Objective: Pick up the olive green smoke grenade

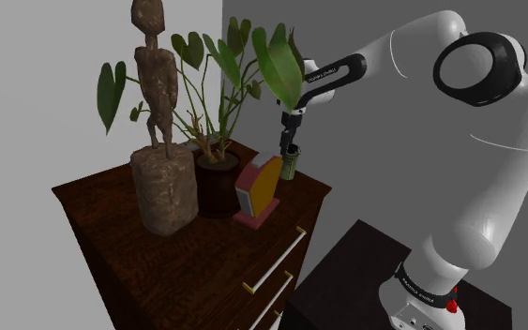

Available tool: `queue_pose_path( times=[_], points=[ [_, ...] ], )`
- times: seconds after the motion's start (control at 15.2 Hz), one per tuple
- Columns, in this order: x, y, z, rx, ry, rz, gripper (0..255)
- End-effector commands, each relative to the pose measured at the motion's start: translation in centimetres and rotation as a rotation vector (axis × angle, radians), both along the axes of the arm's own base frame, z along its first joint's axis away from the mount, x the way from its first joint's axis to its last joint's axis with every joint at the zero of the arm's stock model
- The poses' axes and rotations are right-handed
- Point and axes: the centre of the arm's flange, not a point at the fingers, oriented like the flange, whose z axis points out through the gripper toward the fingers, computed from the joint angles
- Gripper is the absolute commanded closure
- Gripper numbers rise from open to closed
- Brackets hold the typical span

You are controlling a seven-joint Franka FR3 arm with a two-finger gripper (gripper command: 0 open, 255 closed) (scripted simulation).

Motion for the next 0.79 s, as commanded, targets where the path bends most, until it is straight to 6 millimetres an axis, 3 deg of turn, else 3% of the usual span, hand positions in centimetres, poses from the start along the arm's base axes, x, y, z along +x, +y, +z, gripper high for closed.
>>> queue_pose_path(
  times=[0.0,0.07,0.13,0.73],
  points=[
    [0.05,-0.03,-0.78,0.0,-0.001,0.0,0],
    [0.06,-0.03,-0.78,0.0,-0.001,0.0,0],
    [0.06,-0.05,-0.73,0.0,-0.001,0.0,255],
    [0.06,-0.03,-0.78,0.0,-0.001,0.0,255]
  ],
)
